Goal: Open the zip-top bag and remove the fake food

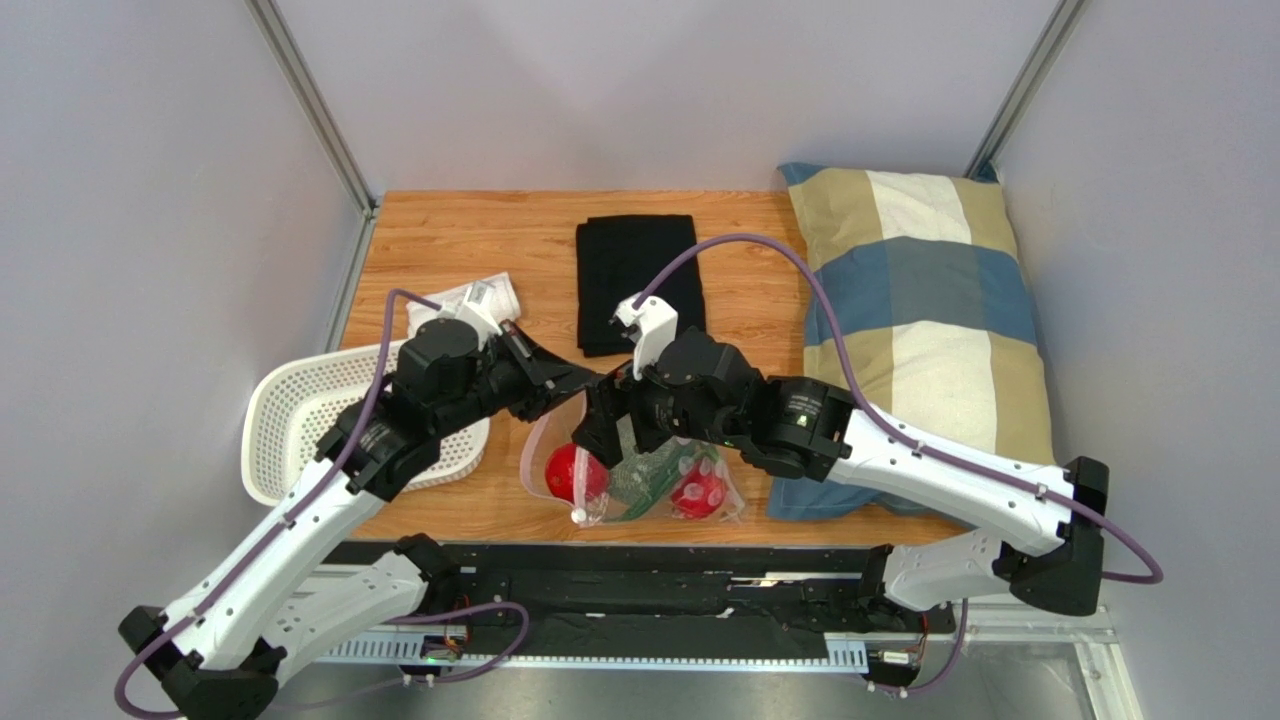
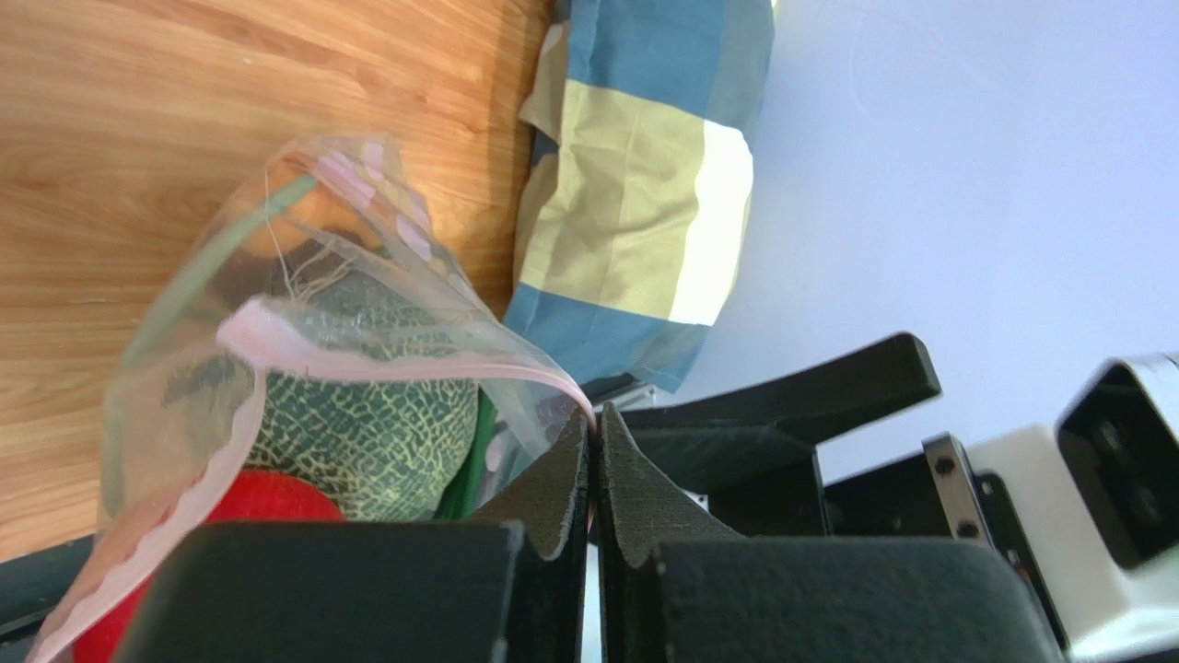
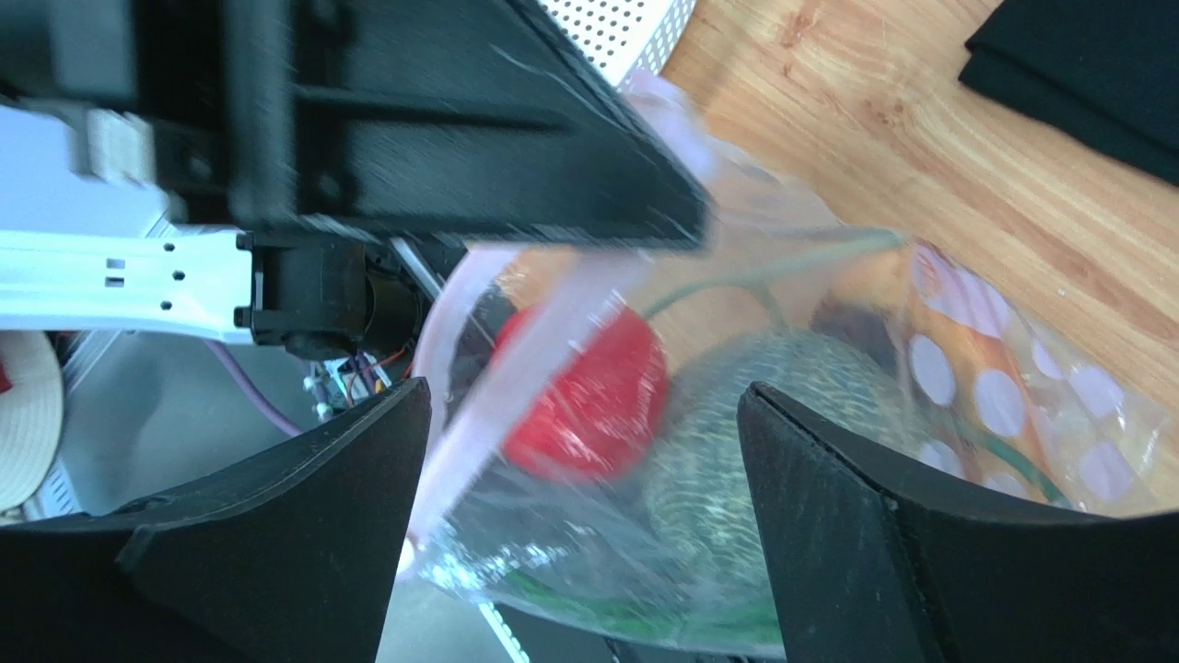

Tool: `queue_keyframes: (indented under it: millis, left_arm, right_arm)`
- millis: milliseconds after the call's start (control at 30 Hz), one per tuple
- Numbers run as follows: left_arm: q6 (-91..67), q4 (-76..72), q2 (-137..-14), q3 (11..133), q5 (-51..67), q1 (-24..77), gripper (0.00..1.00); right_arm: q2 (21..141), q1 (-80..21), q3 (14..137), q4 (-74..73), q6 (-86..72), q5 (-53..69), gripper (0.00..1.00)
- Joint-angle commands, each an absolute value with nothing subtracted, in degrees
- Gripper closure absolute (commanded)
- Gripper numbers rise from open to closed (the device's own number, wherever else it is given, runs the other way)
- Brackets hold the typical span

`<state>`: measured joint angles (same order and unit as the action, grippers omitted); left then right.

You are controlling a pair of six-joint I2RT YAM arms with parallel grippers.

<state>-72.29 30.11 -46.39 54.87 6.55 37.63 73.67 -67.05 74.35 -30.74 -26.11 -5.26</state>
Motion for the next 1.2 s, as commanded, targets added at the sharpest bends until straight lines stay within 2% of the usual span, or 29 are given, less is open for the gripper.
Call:
queue_keyframes:
  millis: [0,200,367,400,467,500,600,633,700,733,767,800,867,967,1067,1167]
  left_arm:
    - [-74.5,27.9,-49.1,59.3,8.2,39.7,1.00]
    - [-76.3,26.7,-50.6,60.8,9.2,40.0,1.00]
    - [-76.8,26.4,-51.2,62.3,9.8,40.6,1.00]
    - [-76.9,26.5,-51.1,62.4,10.1,40.7,1.00]
    - [-77.2,26.5,-50.8,62.3,10.1,40.7,1.00]
    - [-76.6,26.5,-50.5,62.4,10.0,40.7,1.00]
    - [-71.6,29.9,-49.7,63.3,8.4,40.6,1.00]
    - [-66.6,32.1,-49.9,65.4,8.1,40.6,0.98]
    - [-60.5,39.2,-50.2,68.2,7.0,40.5,0.83]
    - [-55.9,41.3,-50.1,70.1,6.9,40.6,0.72]
    - [-53.6,42.8,-49.6,70.6,7.0,40.5,0.70]
    - [-52.3,44.5,-48.2,70.7,7.0,40.6,0.70]
    - [-50.3,45.1,-46.6,68.7,9.3,40.5,0.83]
    - [-48.3,44.5,-46.0,65.2,17.7,40.6,0.90]
    - [-47.2,44.6,-48.2,61.8,23.8,40.7,0.87]
    - [-44.8,44.8,-50.0,60.2,22.5,41.7,0.77]
  right_arm:
    - [76.0,-69.6,79.8,-30.1,-26.7,-12.7,0.14]
    - [77.1,-70.8,80.5,-31.1,-25.6,-17.7,0.11]
    - [79.7,-71.3,81.8,-35.1,-25.2,-26.5,0.22]
    - [80.0,-71.3,81.4,-34.8,-25.1,-26.6,0.28]
    - [80.2,-71.3,81.0,-33.9,-25.2,-27.0,0.45]
    - [80.2,-71.3,81.1,-33.9,-25.1,-27.4,0.69]
    - [79.2,-71.4,80.2,-33.9,-25.2,-29.1,1.00]
    - [78.8,-71.3,79.7,-33.8,-25.3,-29.4,1.00]
    - [78.2,-71.2,78.8,-33.2,-25.1,-29.4,1.00]
    - [77.7,-71.2,78.3,-33.1,-25.0,-29.4,1.00]
    - [77.6,-71.2,78.0,-33.0,-25.0,-29.2,1.00]
    - [77.3,-71.2,77.6,-31.8,-24.2,-28.0,1.00]
    - [76.8,-71.2,76.7,-31.1,-24.3,-27.4,1.00]
    - [76.9,-71.1,76.3,-31.0,-24.7,-27.0,1.00]
    - [76.7,-71.1,76.2,-31.0,-25.0,-26.1,1.00]
    - [76.6,-71.1,76.4,-30.8,-24.7,-24.9,1.00]
